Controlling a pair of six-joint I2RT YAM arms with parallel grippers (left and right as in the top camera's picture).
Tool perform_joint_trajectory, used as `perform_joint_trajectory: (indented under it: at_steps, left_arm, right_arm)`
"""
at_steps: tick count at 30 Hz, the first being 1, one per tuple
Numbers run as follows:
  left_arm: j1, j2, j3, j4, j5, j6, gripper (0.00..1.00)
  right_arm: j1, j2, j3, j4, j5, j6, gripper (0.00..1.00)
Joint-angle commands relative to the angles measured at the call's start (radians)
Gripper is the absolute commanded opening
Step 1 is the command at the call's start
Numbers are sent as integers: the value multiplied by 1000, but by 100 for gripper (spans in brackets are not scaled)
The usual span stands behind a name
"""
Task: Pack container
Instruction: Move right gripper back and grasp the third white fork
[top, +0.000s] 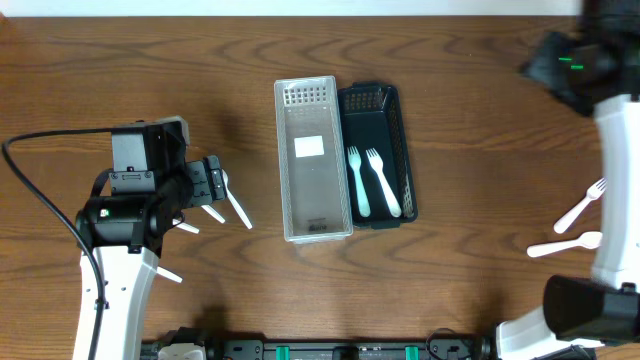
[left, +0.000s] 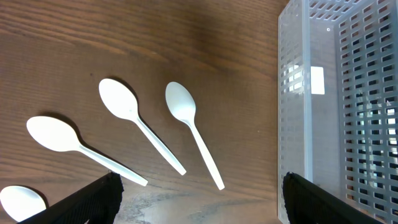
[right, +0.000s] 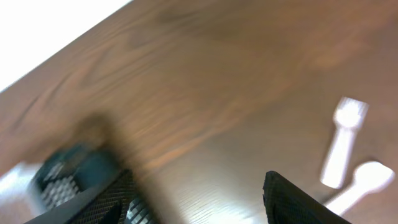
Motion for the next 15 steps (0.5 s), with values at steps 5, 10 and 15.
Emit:
perform_joint_trajectory:
  at_steps: [5,10,15]
  left_arm:
    - [-1,-2,14,1,-1,13,85]
    - [-1,-2,14,1,-1,13,85]
    - [-1,-2,14,1,-1,13,85]
  right_arm:
    - [-283,87,-130,0,-6,10,72]
    - [-406,134,-275,74,-47,-26,73]
    - [-497,185,-433,191,-74,-82,73]
